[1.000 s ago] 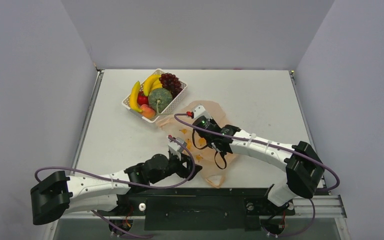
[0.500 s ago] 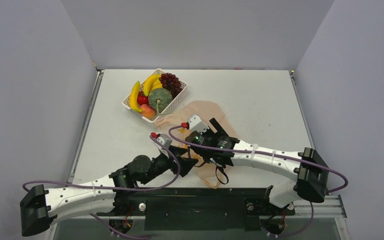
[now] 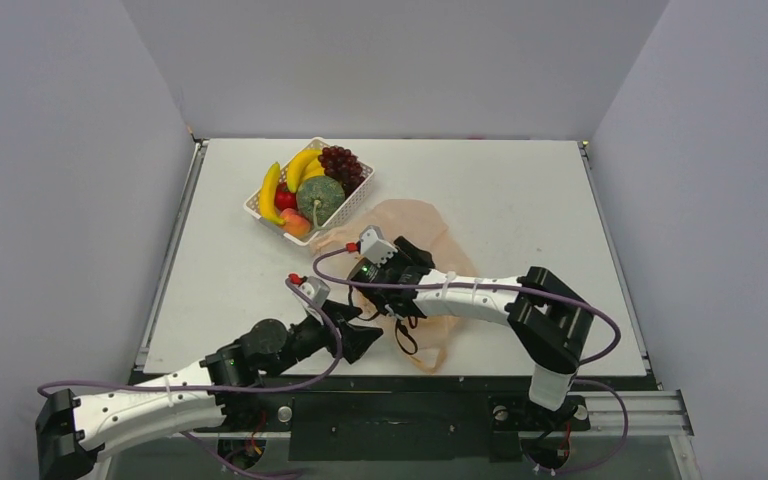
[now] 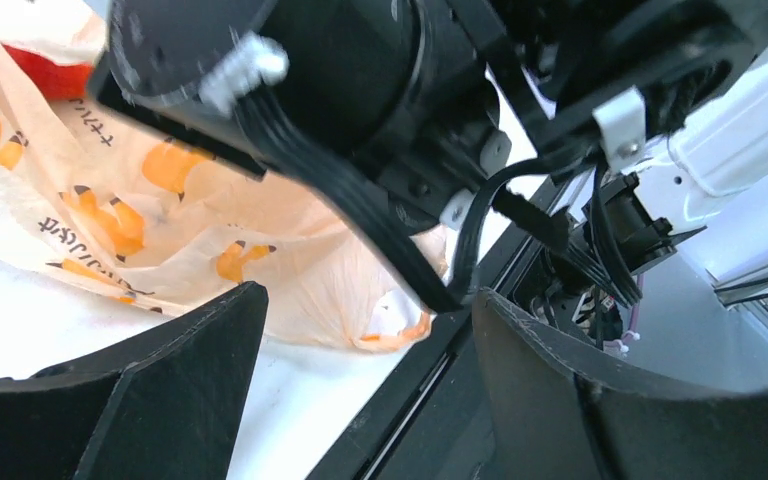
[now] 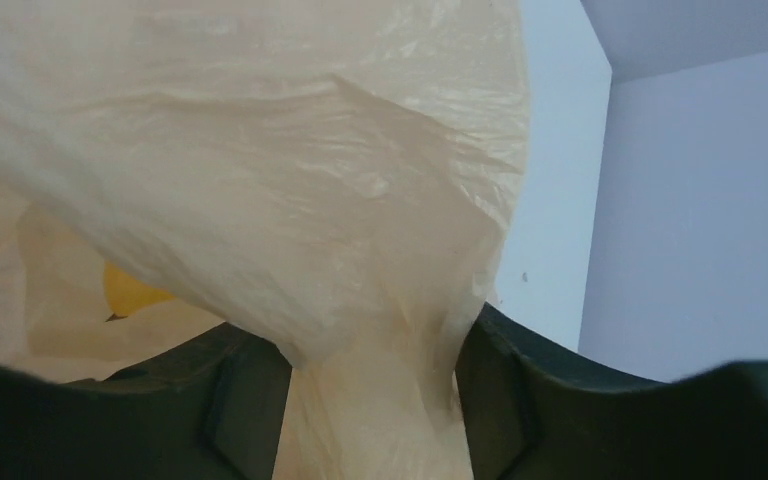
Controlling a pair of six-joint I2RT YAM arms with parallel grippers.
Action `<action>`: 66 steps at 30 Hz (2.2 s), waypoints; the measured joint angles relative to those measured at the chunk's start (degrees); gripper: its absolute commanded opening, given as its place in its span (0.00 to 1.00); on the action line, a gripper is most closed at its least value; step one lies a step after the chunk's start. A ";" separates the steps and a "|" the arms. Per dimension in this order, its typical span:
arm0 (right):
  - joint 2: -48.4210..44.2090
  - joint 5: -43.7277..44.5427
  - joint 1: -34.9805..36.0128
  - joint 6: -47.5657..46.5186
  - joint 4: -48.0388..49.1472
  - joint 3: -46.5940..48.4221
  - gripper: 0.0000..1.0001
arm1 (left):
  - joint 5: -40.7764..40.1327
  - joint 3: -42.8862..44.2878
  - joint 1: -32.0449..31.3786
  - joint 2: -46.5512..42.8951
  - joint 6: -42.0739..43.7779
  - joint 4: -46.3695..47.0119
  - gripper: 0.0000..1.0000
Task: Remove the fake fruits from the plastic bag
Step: Adjust the plastic bag at the center of the board.
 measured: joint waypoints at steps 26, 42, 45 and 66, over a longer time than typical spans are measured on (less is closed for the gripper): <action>-18.73 -30.97 -5.77 9.22 -5.09 0.31 0.00 | -4.28 14.49 11.50 38.36 -9.16 2.21 0.59; -24.65 -43.41 -5.70 16.13 -1.57 -5.51 0.00 | -12.87 24.20 16.70 57.35 -30.75 0.85 0.67; -24.96 -45.27 -5.75 16.24 -0.76 -6.47 0.00 | -15.19 26.93 16.52 61.29 -31.08 0.83 0.66; -38.25 -32.92 -15.06 33.27 4.68 -31.74 0.94 | -19.98 23.02 8.61 59.19 -17.62 7.08 0.67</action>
